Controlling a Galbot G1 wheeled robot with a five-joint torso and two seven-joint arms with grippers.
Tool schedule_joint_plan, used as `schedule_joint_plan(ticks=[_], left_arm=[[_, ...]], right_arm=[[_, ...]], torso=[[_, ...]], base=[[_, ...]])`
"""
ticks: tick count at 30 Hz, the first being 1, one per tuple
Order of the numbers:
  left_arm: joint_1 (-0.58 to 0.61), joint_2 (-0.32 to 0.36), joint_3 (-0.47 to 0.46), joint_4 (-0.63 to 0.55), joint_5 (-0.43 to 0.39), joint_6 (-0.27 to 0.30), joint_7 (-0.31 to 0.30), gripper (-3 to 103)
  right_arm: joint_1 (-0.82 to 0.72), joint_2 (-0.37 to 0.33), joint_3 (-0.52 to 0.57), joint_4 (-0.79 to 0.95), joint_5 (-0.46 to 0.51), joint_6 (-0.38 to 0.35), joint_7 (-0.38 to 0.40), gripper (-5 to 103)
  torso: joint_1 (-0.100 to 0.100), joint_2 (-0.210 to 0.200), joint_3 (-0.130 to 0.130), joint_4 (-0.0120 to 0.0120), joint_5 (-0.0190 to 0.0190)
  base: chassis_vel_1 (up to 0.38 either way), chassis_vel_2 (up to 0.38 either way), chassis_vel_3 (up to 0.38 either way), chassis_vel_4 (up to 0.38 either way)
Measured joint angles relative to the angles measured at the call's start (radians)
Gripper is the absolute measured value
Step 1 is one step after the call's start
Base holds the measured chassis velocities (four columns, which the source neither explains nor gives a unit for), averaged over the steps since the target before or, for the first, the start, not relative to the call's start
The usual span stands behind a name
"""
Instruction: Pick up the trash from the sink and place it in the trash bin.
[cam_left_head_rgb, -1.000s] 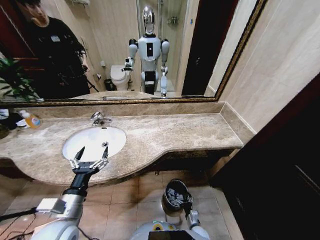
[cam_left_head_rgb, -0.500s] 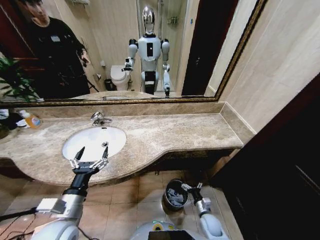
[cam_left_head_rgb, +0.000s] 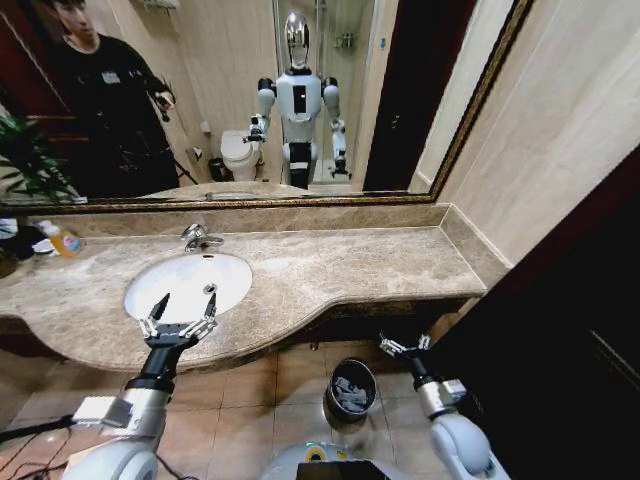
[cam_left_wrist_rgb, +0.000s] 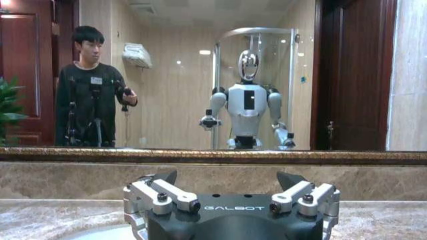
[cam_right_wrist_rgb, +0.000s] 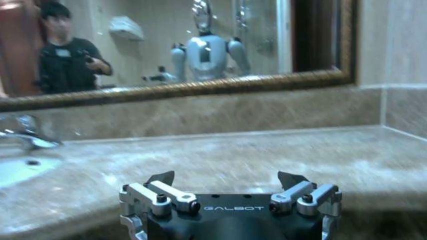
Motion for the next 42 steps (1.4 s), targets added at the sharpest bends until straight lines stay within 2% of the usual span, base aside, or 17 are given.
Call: schedule_joint_plan(ticks=[3, 6, 7, 9, 11, 14, 16, 18, 24, 27, 29, 32, 34, 36, 38, 40, 42], left_arm=[[0.0, 0.0, 0.0, 0.0, 0.0, 0.0, 0.0, 100], [0.0, 0.0, 0.0, 0.0, 0.0, 0.0, 0.0, 100], [0.0, 0.0, 0.0, 0.0, 0.0, 0.0, 0.0, 100], [0.0, 0.0, 0.0, 0.0, 0.0, 0.0, 0.0, 100], [0.0, 0.0, 0.0, 0.0, 0.0, 0.0, 0.0, 100], [0.0, 0.0, 0.0, 0.0, 0.0, 0.0, 0.0, 100], [0.0, 0.0, 0.0, 0.0, 0.0, 0.0, 0.0, 100], [0.0, 0.0, 0.0, 0.0, 0.0, 0.0, 0.0, 100], [0.0, 0.0, 0.0, 0.0, 0.0, 0.0, 0.0, 100], [0.0, 0.0, 0.0, 0.0, 0.0, 0.0, 0.0, 100], [0.0, 0.0, 0.0, 0.0, 0.0, 0.0, 0.0, 100], [0.0, 0.0, 0.0, 0.0, 0.0, 0.0, 0.0, 100], [0.0, 0.0, 0.0, 0.0, 0.0, 0.0, 0.0, 100], [0.0, 0.0, 0.0, 0.0, 0.0, 0.0, 0.0, 100], [0.0, 0.0, 0.0, 0.0, 0.0, 0.0, 0.0, 100], [0.0, 0.0, 0.0, 0.0, 0.0, 0.0, 0.0, 100], [0.0, 0.0, 0.0, 0.0, 0.0, 0.0, 0.0, 100]], right_arm=[[-0.006, -0.022, -0.004, 0.052, 0.01, -0.025, 0.003, 100], [0.034, -0.079, 0.02, 0.153, 0.054, -0.099, 0.027, 100], [0.034, -0.079, 0.02, 0.153, 0.054, -0.099, 0.027, 100], [0.086, -0.084, 0.038, 0.202, 0.079, -0.174, 0.049, 100], [0.1, -0.08, 0.04, 0.209, 0.08, -0.194, 0.056, 100], [0.16, -0.036, 0.028, 0.227, 0.067, -0.28, 0.101, 100], [0.17, -0.019, 0.023, 0.232, 0.05, -0.297, 0.119, 100], [0.183, 0.039, 0.015, 0.245, -0.023, -0.327, 0.161, 100], [0.161, 0.115, 0.017, 0.274, -0.083, -0.318, 0.189, 100], [0.138, 0.121, 0.028, 0.271, -0.091, -0.274, 0.129, 100], [0.109, 0.12, 0.051, 0.253, -0.088, -0.219, 0.049, 100], [0.096, 0.122, 0.064, 0.241, -0.082, -0.19, 0.007, 100], [0.07, 0.133, 0.111, 0.209, -0.071, -0.159, -0.103, 100], [0.067, 0.135, 0.122, 0.2, -0.071, -0.16, -0.117, 100], [0.065, 0.142, 0.141, 0.194, -0.07, -0.194, -0.113, 100], [0.064, 0.148, 0.143, 0.212, -0.072, -0.256, -0.055, 100], [0.064, 0.149, 0.143, 0.218, -0.072, -0.268, -0.041, 100]], torso=[[0.0, 0.0, 0.0, 0.0001, -0.0002], [0.0, 0.0, 0.0, 0.0001, -0.0002], [0.0, 0.0, 0.0, 0.0001, -0.0002], [0.0, 0.0, 0.0, 0.0001, -0.0003], [0.0, 0.0, 0.0, 0.0001, -0.0005], [0.0, 0.0, 0.0, 0.0002, -0.0002], [0.0, 0.0, 0.0, 0.0002, -0.0002], [0.0, 0.0, 0.0, 0.0001, -0.0003], [0.0, 0.0, 0.0, 0.0001, -0.0005], [0.0, 0.0, 0.0, 0.0001, -0.0005], [0.0, 0.0, 0.0, 0.0001, -0.0004], [0.0, 0.0, 0.0, 0.0001, -0.0004], [0.0, 0.0, 0.0, 0.0, -0.0003], [0.0, 0.0, 0.0, 0.0, -0.0002], [0.0, 0.0, 0.0, 0.0001, -0.0002], [0.0, 0.0, 0.0, 0.0, -0.0002], [0.0, 0.0, 0.0, 0.0, -0.0003]], base=[[0.0, 0.0, 0.0, 0.0], [0.0, 0.0, 0.0, 0.0], [0.0, 0.0, 0.0, 0.0], [0.0, 0.0, 0.0, 0.0], [0.0, 0.0, 0.0, 0.0], [0.0, 0.0, 0.0, 0.0], [0.0, 0.0, 0.0, 0.0], [0.0, 0.0, 0.0, 0.0], [0.0, 0.0, 0.0, 0.0], [0.0, 0.0, 0.0, 0.0], [0.0, 0.0, 0.0, 0.0], [0.0, 0.0, 0.0, 0.0], [0.0, 0.0, 0.0, 0.0], [0.0, 0.0, 0.0, 0.0], [0.0, 0.0, 0.0, 0.0], [0.0, 0.0, 0.0, 0.0], [0.0, 0.0, 0.0, 0.0]])
